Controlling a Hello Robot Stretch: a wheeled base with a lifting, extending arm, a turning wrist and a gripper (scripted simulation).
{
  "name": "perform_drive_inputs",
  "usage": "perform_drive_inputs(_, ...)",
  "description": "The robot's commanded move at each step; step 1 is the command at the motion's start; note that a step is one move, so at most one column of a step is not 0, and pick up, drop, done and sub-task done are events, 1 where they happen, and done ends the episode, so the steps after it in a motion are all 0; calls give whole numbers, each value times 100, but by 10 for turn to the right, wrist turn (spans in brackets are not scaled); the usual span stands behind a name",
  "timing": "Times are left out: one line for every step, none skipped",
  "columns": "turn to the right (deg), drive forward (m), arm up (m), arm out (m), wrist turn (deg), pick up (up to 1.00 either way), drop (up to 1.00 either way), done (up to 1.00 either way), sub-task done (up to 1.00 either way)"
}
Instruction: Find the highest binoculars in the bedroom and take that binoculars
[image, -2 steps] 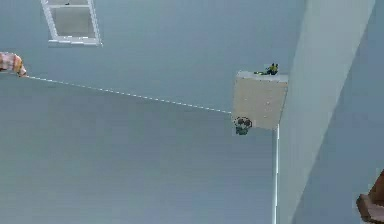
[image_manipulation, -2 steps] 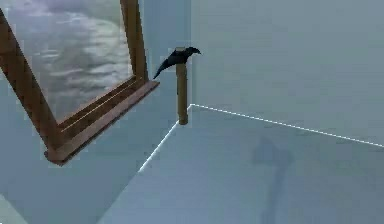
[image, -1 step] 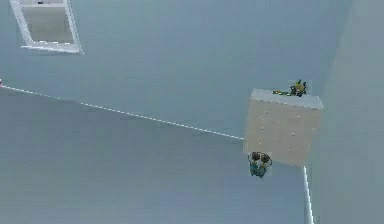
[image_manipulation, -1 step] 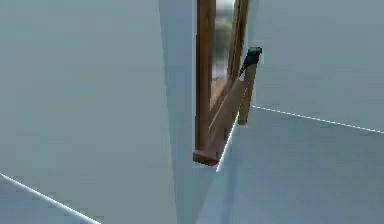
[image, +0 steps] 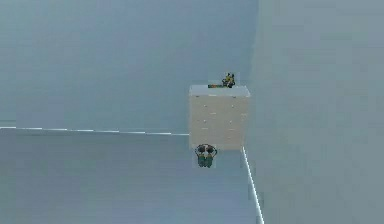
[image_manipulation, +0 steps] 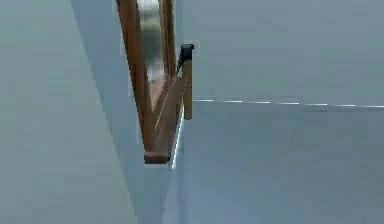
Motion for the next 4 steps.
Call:
perform_drive_inputs(0, 75, 0, 0, 0, 0, 0, 0, 0)
perform_drive_inputs(60, 0, 0, 0, 0, 0, 0, 0, 0)
perform_drive_inputs(0, 45, 0, 0, 0, 0, 0, 0, 0)
perform_drive_inputs(-450, 0, 0, 0, 0, 0, 0, 0, 0)
